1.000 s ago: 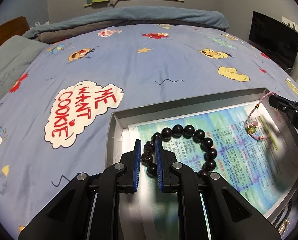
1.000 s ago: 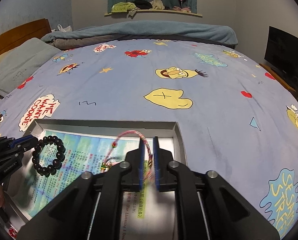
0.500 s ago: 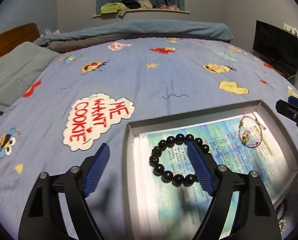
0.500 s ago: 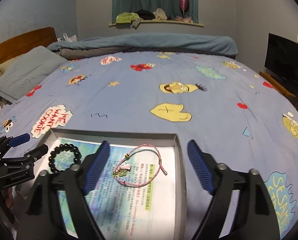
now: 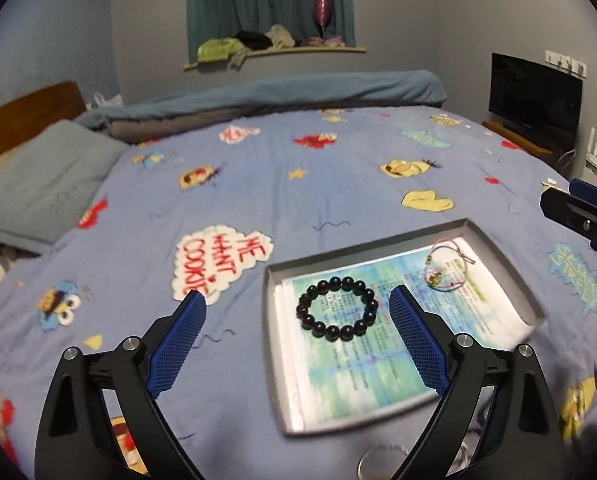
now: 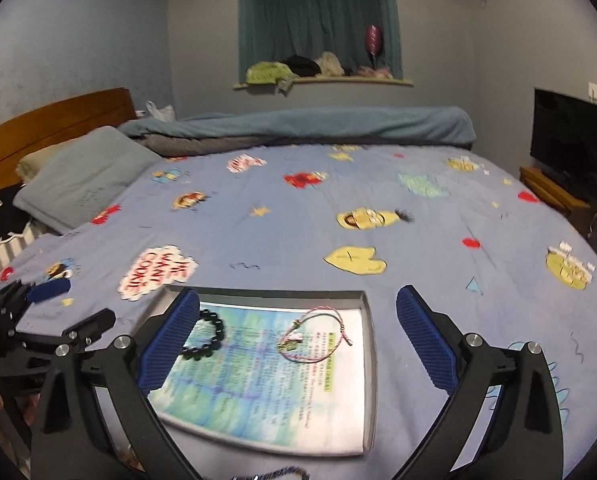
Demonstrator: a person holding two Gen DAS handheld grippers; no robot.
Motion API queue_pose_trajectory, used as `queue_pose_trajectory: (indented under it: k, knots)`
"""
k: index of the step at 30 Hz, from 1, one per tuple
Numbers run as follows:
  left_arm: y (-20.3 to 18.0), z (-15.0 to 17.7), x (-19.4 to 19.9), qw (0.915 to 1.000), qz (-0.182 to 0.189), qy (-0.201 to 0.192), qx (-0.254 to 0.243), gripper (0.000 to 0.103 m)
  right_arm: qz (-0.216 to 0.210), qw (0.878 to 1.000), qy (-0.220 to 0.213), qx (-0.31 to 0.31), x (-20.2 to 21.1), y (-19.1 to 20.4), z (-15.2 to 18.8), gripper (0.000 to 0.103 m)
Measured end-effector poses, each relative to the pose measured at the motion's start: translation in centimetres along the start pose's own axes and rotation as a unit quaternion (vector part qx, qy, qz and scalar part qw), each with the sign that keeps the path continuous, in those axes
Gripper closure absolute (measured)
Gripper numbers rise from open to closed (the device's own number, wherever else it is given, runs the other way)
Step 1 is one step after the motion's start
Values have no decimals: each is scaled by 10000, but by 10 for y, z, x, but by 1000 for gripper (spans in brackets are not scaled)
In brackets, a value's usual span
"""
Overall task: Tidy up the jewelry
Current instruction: 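Open the right tool dropping the pink bracelet while the left tool releases the black beads, then withdraw both open tools from the box back toward the jewelry pile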
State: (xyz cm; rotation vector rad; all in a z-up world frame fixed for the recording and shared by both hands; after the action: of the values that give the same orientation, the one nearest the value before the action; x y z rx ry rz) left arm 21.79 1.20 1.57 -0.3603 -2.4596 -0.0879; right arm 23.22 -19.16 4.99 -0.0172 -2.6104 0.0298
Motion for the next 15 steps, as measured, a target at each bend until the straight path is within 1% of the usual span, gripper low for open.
queue_pose_trajectory:
  k: [5,10,15]
  knots:
    - [-2,3,44,9999,55,-110,51,10,-51,9999,49,137,32,-3,1,6]
    - [-8,14,88,9997,-58,-140,-171,10,-26,9992,104,394,68,-11,11,6]
    - [-14,26,126,9996,67,-191,-195,9,51,9988,88,479,98,-23,22,6]
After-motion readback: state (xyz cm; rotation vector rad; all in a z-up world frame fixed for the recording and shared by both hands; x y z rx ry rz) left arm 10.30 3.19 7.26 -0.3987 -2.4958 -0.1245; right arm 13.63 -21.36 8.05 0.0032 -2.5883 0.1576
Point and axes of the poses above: each gripper's, at about its wrist camera, not at the fingertips, and x roughly against the way its jaws point, y to its left, z to its underside, the point moved 9 cm from there along -x, roughly the way its jaws point, and after that the axes turned 10 degrees about z, right-handed, at the moved point
